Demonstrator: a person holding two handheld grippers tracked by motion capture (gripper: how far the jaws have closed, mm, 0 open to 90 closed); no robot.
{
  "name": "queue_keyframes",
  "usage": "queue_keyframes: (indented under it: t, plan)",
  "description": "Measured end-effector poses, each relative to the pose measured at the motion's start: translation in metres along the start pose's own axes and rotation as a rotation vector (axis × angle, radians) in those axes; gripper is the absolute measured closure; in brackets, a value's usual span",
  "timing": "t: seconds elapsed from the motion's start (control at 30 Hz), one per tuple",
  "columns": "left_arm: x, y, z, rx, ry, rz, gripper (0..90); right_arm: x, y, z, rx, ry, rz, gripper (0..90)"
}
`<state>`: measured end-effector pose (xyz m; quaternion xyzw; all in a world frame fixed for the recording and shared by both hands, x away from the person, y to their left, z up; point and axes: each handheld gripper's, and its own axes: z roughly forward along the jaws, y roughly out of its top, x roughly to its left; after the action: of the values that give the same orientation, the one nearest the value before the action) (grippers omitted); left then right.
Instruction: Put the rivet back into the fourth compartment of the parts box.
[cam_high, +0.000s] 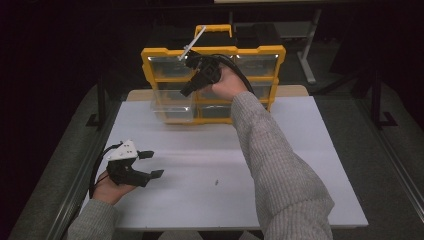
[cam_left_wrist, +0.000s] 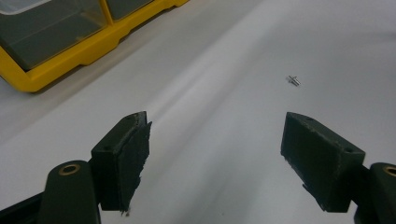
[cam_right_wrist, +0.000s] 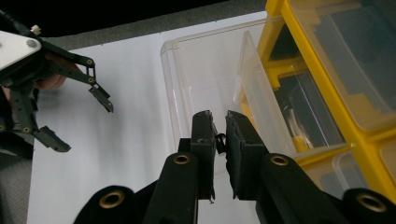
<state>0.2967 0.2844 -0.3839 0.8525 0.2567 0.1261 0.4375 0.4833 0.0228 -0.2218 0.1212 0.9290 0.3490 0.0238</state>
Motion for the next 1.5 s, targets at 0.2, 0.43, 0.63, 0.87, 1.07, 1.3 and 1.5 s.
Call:
queue_keyframes:
  t: [0.2,0.43,0.63,0.87,1.07,1.3,1.5]
  plan:
    - [0.0,0.0,0.0,-0.004,0.002,0.002,23.2,-0.001,0.002,0.01,0.016,-0.004,0.009,80.4]
    - [0.0,0.0,0.0,0.001,0.0,0.001,23.2,-0.003,0.002,0.02,0.025,-0.008,0.014,80.4]
    - [0.0,0.0,0.0,-0.01,0.002,-0.002,23.1,-0.005,0.001,0.028,0.034,-0.01,0.02,80.4]
    - [0.0,-0.001,0.0,-0.009,0.002,-0.003,23.1,-0.007,-0.003,0.036,0.041,-0.003,0.036,80.2]
    - [0.0,-0.001,0.0,-0.007,0.001,-0.002,23.1,-0.008,-0.005,0.036,0.034,-0.008,0.043,78.0]
    - [0.0,-0.001,0.0,-0.004,0.001,-0.002,23.1,-0.004,-0.007,0.025,0.017,-0.005,0.032,78.1]
    - [0.001,-0.001,-0.001,-0.003,0.007,0.004,23.1,-0.004,-0.016,0.011,-0.005,-0.006,0.031,77.9]
